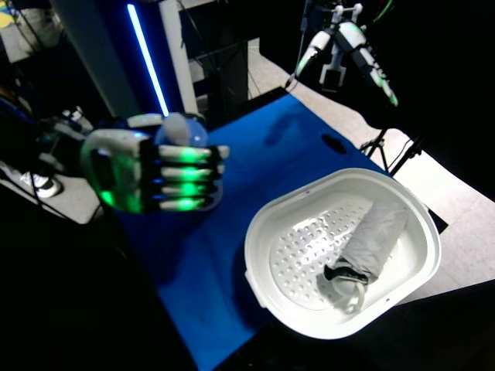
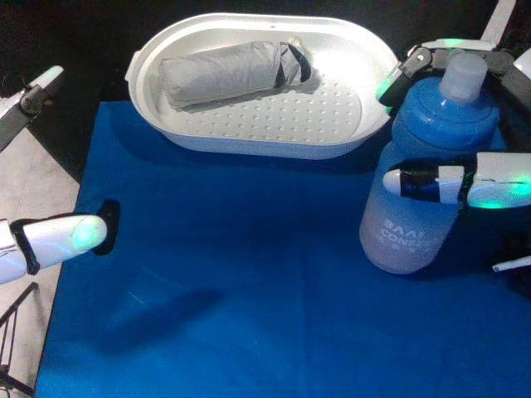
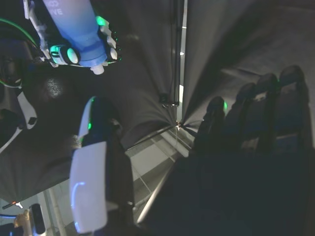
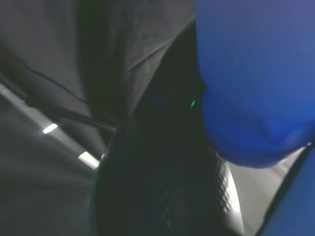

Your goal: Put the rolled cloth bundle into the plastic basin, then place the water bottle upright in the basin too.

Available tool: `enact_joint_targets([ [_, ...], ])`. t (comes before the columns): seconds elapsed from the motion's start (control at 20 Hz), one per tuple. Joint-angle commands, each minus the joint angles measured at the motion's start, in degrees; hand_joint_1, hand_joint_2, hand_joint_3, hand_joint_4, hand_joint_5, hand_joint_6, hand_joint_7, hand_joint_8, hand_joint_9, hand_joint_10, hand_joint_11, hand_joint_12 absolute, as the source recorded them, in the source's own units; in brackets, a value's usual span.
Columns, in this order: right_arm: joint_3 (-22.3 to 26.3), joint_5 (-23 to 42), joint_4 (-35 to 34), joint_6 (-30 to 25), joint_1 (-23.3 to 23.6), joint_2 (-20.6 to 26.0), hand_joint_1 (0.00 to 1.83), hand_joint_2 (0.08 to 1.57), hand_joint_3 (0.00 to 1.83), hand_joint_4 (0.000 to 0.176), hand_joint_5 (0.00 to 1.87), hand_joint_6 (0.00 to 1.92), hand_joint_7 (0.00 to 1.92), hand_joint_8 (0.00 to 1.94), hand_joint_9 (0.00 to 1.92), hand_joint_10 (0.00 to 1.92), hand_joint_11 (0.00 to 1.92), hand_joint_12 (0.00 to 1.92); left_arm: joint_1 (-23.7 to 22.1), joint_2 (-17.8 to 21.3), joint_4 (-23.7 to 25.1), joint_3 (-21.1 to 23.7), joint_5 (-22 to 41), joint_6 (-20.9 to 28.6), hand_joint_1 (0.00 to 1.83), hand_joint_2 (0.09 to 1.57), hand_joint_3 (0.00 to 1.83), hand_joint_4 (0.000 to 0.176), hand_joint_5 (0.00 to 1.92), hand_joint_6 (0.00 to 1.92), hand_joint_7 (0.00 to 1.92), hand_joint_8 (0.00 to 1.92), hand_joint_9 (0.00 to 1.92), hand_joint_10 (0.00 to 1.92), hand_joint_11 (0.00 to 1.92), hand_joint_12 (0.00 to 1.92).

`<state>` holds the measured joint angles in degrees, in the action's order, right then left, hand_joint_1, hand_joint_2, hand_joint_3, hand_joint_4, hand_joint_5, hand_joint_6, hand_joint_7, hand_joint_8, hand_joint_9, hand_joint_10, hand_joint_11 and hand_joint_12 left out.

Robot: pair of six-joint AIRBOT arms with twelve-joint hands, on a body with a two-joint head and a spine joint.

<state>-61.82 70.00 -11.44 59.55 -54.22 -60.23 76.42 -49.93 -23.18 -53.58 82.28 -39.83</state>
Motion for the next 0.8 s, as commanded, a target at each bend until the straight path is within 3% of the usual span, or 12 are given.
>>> enact_joint_targets([
  [0.0,-0.17,7.46,1.08,-1.22,2.1,0.94,1.24,1.13,0.0,0.0,0.85,1.08,1.03,1.11,0.99,1.36,0.97,1.53,-0.32,-0.55,0.16,-0.48,6.85,0.6,0.6,0.92,0.01,0.176,0.04,0.01,0.0,0.0,0.0,0.0,0.0,0.0],
  [0.1,-0.17,7.44,2.29,-1.22,3.61,1.62,1.25,1.12,0.0,0.0,0.83,1.22,1.12,0.83,1.06,1.02,0.91,1.3,-0.32,-0.75,0.11,-0.52,6.93,0.64,0.58,0.92,0.0,0.176,0.05,0.0,0.0,0.0,0.0,0.0,0.0,0.0],
  [0.15,-0.17,7.44,3.31,-1.21,4.96,2.17,1.24,1.12,0.0,0.0,0.82,1.26,1.12,0.79,1.05,0.94,0.87,1.24,-0.32,-0.81,0.1,-0.54,6.86,0.68,0.56,0.92,0.0,0.176,0.04,0.0,0.0,0.0,0.0,0.0,0.0,0.0],
  [0.35,-1.01,7.44,4.86,-1.18,9.16,3.17,1.23,1.14,0.0,0.0,0.82,1.3,1.06,0.85,1.06,0.92,0.92,1.27,-0.33,-0.9,0.11,-0.63,6.85,0.81,0.55,0.94,0.01,0.176,0.04,0.0,0.0,0.0,0.0,0.0,0.0,0.0],
  [0.4,-1.38,7.44,5.19,-1.18,10.34,3.32,1.23,1.14,0.0,0.0,0.81,1.27,1.06,0.9,1.07,1.07,0.95,1.4,-0.33,-0.91,0.11,-0.63,6.8,0.81,0.54,0.93,0.0,0.176,0.04,0.0,0.0,0.0,0.0,0.0,0.0,0.0],
  [0.45,-1.93,7.43,5.41,-1.18,11.61,3.37,1.25,1.14,0.0,0.0,0.82,1.11,1.04,1.1,1.08,1.49,1.02,1.75,-0.33,-0.97,0.11,-0.63,6.72,0.82,0.54,0.93,0.0,0.176,0.03,0.0,0.0,0.0,0.0,0.0,0.0,0.0],
  [0.6,-3.71,6.85,5.69,-0.97,15.6,3.14,1.23,1.17,0.0,0.0,0.77,1.19,0.98,1.18,1.04,1.54,1.01,1.78,-0.39,-1.43,0.26,-0.92,6.3,1.33,0.55,0.92,0.0,0.176,0.03,0.0,0.0,0.0,0.0,0.0,0.0,0.0],
  [0.65,-4.15,6.22,5.64,-0.35,17.15,2.95,1.23,1.17,0.0,0.0,0.8,1.13,0.96,1.22,0.99,1.48,0.94,1.72,-0.43,-1.5,0.31,-1.04,6.18,1.47,0.53,0.92,0.0,0.176,0.03,0.0,0.0,0.0,0.0,0.0,0.0,0.0],
  [0.7,-4.56,5.47,5.6,0.58,18.41,2.72,1.25,1.15,0.0,0.0,0.84,1.02,0.98,1.25,1.01,1.53,0.98,1.79,-0.44,-1.57,0.31,-1.14,6.13,1.57,0.53,0.93,0.0,0.176,0.02,0.0,0.0,0.0,0.0,0.0,0.0,0.0],
  [0.75,-4.93,4.59,5.59,1.36,19.74,2.5,1.16,1.15,0.0,0.0,0.88,1.12,0.98,1.34,1.09,1.67,1.08,1.9,-0.44,-1.61,0.31,-1.18,6.14,1.58,0.53,0.93,0.0,0.176,0.02,0.0,0.0,0.0,0.0,0.0,0.0,0.0],
])
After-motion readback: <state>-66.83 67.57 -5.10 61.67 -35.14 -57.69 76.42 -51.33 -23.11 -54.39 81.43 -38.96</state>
